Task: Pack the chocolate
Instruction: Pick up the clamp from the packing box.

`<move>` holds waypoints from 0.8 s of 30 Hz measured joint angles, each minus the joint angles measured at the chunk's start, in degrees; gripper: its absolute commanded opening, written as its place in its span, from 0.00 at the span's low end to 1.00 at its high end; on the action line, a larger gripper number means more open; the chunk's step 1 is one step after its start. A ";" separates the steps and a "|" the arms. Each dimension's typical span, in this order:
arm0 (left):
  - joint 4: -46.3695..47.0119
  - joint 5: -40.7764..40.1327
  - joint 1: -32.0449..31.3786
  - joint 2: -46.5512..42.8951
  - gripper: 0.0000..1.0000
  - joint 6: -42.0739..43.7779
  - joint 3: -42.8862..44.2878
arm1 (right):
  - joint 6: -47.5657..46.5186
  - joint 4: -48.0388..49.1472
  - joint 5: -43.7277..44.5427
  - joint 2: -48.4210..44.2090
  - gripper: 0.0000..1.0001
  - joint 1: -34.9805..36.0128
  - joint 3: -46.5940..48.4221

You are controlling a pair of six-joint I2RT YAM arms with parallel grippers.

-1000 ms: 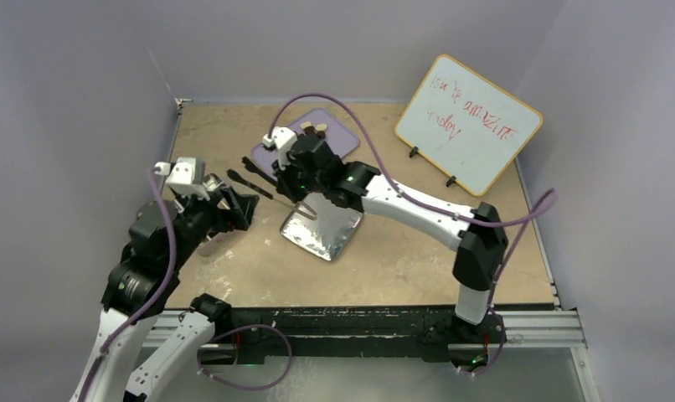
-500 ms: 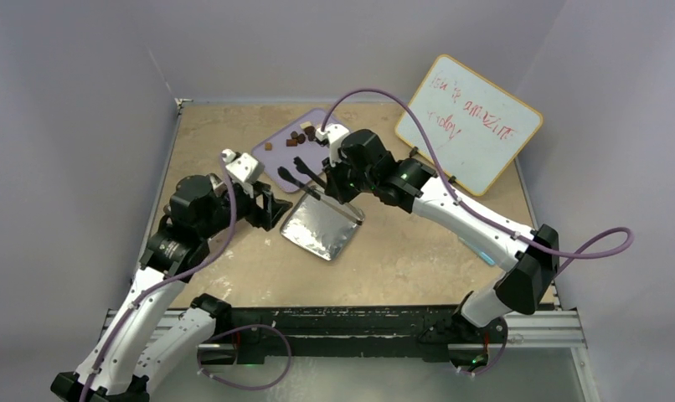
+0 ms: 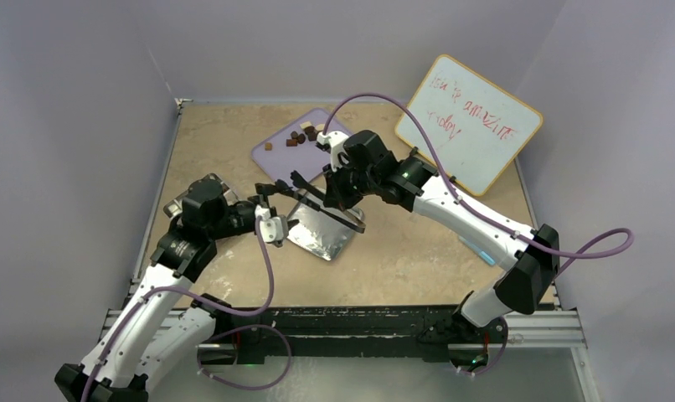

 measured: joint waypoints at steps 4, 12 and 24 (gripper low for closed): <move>0.52 -0.02 -0.68 1.36 0.68 6.91 -2.01 | 0.35 0.11 -2.19 -0.02 0.00 -0.02 0.00; 3.50 -1.33 -2.32 4.35 0.60 14.14 -3.54 | 1.79 2.43 -5.90 -0.11 0.00 -0.02 -0.57; 5.95 -3.02 -4.15 4.24 0.00 18.69 -5.68 | 3.43 4.46 -6.29 -0.11 0.00 -0.02 -1.53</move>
